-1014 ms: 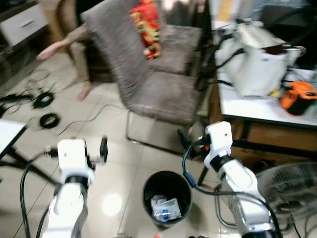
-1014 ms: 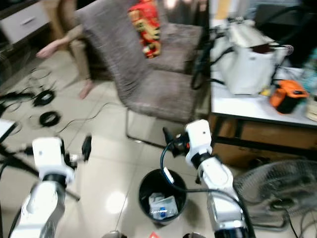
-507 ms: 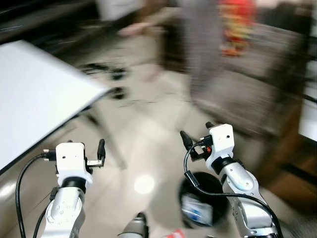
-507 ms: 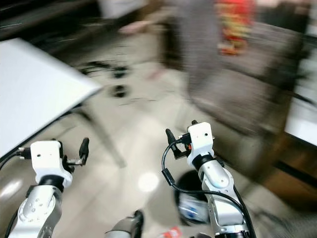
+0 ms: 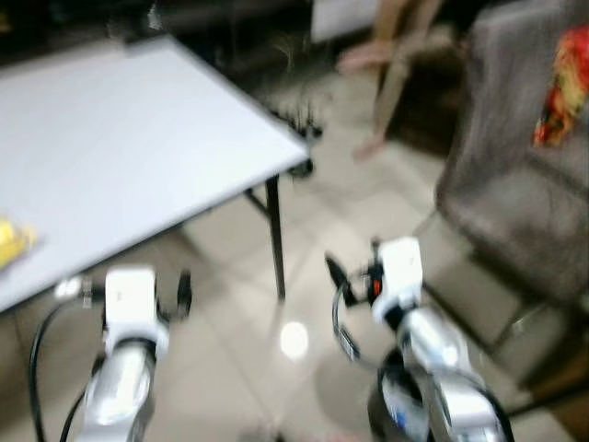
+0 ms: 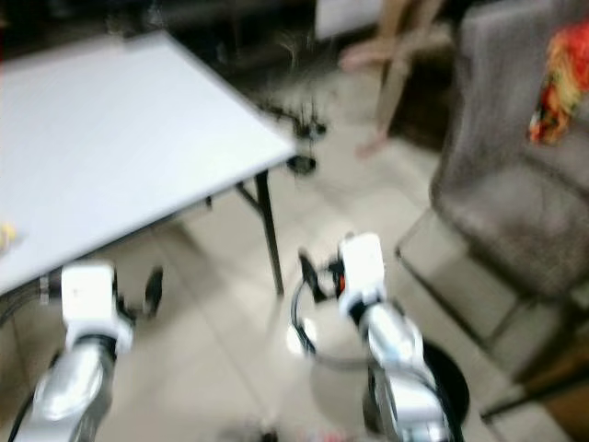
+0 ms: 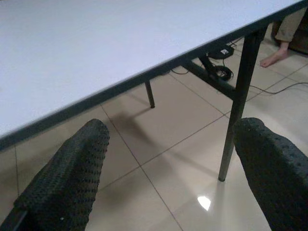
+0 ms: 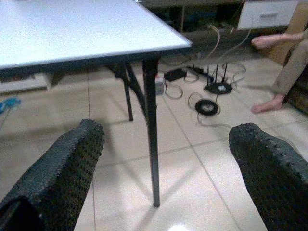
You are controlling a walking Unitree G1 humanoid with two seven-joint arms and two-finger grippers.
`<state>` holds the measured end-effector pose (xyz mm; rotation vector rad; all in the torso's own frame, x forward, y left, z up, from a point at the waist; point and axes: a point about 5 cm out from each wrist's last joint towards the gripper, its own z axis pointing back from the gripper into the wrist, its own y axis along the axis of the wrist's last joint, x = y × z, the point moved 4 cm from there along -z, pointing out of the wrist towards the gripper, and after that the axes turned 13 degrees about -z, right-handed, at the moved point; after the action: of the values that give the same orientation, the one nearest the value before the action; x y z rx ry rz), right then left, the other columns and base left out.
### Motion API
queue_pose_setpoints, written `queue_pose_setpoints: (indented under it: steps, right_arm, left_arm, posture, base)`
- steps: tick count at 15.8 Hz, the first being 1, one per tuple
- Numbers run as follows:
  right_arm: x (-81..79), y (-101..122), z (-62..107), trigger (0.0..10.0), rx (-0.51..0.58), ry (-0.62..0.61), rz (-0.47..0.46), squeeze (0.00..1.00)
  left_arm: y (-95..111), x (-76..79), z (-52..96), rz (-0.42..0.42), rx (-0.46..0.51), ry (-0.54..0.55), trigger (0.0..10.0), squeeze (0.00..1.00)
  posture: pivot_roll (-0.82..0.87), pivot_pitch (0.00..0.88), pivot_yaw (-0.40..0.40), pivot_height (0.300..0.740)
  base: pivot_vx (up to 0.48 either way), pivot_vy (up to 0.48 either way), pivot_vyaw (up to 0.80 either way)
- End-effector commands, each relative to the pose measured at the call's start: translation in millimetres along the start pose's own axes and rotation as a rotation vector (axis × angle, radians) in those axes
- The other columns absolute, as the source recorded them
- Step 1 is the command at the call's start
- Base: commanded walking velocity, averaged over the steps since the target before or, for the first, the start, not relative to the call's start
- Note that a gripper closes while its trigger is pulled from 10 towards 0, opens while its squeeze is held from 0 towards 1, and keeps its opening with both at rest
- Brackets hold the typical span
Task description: Picking trash to rubbish bin
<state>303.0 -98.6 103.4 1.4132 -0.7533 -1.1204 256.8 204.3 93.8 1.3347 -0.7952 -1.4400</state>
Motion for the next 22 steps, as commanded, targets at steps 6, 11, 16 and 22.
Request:
queue_pose_setpoints:
  steps: [6, 11, 16, 22]
  right_arm:
    - [2.9, 2.2, 6.3, 10.0, 0.001, -0.018, -0.015, 0.0]
    - [2.2, 0.5, 7.7, 10.0, -0.012, -0.015, -0.009, 0.0]
    - [3.7, -0.8, 10.7, 10.0, -0.026, -0.012, -0.009, 0.0]
    - [6.1, -1.2, 12.5, 10.0, -0.039, -0.021, -0.02, 0.0]
  left_arm:
    - [-4.8, 6.9, -0.2, -0.011, -0.036, -0.042, 10.0, 0.0]
    - [-7.2, 7.5, 1.3, -0.008, -0.052, -0.04, 10.0, 0.0]
    - [-12.7, 9.5, 4.1, 0.019, -0.079, -0.038, 10.0, 0.0]
    - [-17.3, 12.8, 3.6, 0.063, -0.102, -0.053, 10.0, 0.0]
  posture:
    - [-0.04, 0.124, 0.066, 0.74]
    - [-0.04, 0.131, 0.06, 0.74]
    - [-0.04, 0.141, 0.051, 0.74]
    - [-0.05, 0.146, 0.045, 0.74]
  base:
    - [0.0, 0.0, 0.49]
    - [0.0, 0.0, 0.78]
    - [0.0, 0.0, 0.8]
    - [0.0, 0.0, 0.13]
